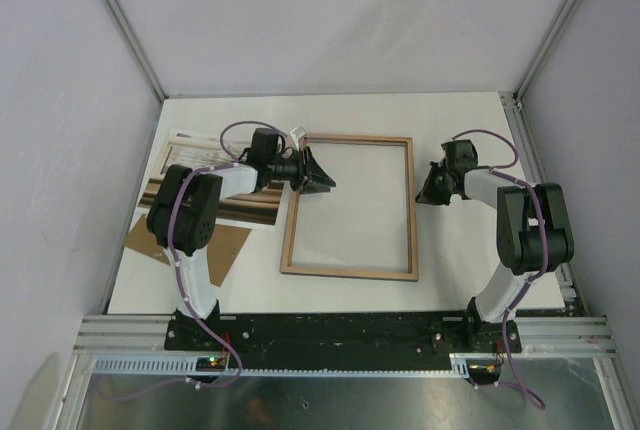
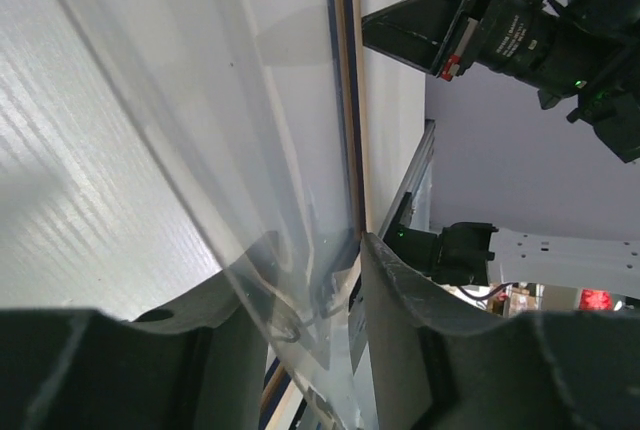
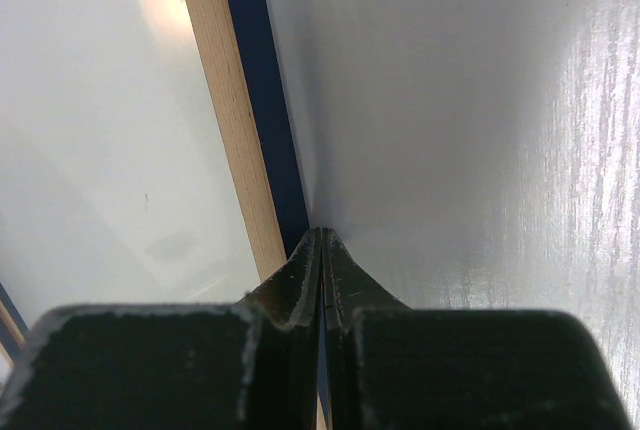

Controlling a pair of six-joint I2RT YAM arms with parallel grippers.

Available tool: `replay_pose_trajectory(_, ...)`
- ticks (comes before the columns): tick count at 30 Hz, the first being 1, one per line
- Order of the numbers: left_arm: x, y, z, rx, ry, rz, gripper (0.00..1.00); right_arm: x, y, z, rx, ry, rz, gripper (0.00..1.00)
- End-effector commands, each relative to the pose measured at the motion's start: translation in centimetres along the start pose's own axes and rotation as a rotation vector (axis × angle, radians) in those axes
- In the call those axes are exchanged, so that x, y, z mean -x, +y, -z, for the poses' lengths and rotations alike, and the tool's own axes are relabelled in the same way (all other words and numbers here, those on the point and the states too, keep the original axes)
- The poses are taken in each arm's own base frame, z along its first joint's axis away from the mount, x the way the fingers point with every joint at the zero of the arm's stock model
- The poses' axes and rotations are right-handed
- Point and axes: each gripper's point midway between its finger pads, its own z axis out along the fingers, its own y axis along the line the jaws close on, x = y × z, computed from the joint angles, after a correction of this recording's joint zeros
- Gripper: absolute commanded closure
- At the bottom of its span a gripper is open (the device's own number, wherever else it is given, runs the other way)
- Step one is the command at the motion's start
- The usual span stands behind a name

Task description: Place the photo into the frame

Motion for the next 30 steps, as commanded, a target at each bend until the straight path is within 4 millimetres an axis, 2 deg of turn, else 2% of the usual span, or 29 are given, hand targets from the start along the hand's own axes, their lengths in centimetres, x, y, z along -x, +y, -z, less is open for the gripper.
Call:
replay_pose_trajectory(1,0.9,-0.7,-0.1,0.022,-0.017,-0.076,0.55,-0.7,1.4,0.4,0.045,0.033,0.017,0.98)
replay_pose_trajectory(13,1.3,-0.6,0.2,0.042,-0.026,-0.094,0.36,-0.6,1.5,0.5,0.044,0.03,0.021,0.98)
replay_pose_trajectory(21,1.5,-0.2,0.6,0.066,-0.037,-0.097,0.31,-0.6,1.5,0.5,0.045,0.029,0.023,0.98)
replay_pose_trajectory(30,1.7,0.0,1.2,0.084,-0.049,-0.105,0.29,-0.6,1.5,0.6,0.045,0.029,0.023,0.99)
